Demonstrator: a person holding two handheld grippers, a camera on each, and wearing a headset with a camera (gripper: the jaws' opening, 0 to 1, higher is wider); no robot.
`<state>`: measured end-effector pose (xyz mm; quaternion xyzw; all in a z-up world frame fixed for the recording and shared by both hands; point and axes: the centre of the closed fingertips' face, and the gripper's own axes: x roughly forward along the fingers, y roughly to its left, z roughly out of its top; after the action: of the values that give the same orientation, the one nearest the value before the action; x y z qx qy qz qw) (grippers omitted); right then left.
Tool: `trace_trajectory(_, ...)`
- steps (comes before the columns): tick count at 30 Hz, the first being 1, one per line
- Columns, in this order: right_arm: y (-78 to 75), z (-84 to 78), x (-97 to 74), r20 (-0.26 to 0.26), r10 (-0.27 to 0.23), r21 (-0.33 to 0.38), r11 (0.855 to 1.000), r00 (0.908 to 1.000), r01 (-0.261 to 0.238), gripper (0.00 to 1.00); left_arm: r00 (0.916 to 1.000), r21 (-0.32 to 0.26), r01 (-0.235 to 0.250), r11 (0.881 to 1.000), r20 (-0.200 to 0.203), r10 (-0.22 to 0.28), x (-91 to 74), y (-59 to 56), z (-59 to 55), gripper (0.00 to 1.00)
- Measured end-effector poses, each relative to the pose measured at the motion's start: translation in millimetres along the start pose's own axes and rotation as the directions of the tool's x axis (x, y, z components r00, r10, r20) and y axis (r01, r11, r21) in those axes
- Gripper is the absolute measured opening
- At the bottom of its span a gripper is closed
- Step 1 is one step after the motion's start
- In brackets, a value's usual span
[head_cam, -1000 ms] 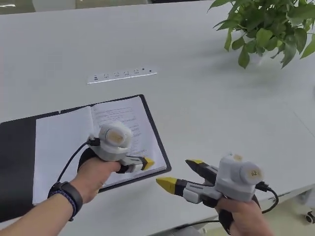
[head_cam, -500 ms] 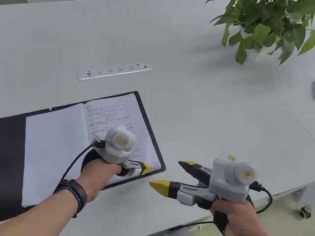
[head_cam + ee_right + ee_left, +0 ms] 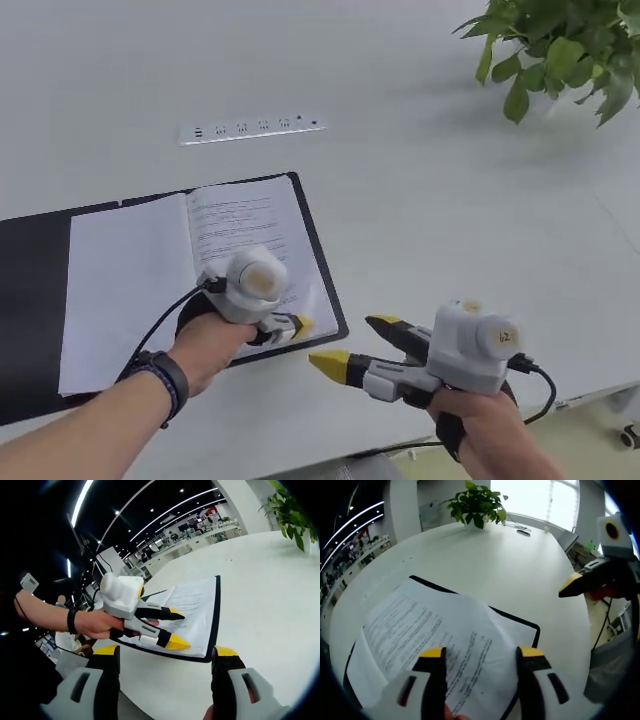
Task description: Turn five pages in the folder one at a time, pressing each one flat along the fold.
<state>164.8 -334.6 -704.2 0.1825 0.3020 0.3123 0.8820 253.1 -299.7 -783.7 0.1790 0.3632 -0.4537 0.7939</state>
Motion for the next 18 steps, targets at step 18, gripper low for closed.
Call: trace_trajectory(18,-37.1,28.7,49.1,0.045,0.018,0.089,0.996,0.9988,-0.022,0.59,0.9992,-0.035,-0.019,0.999,0.034,0.020,-1.1,6.4,1.7,0.49)
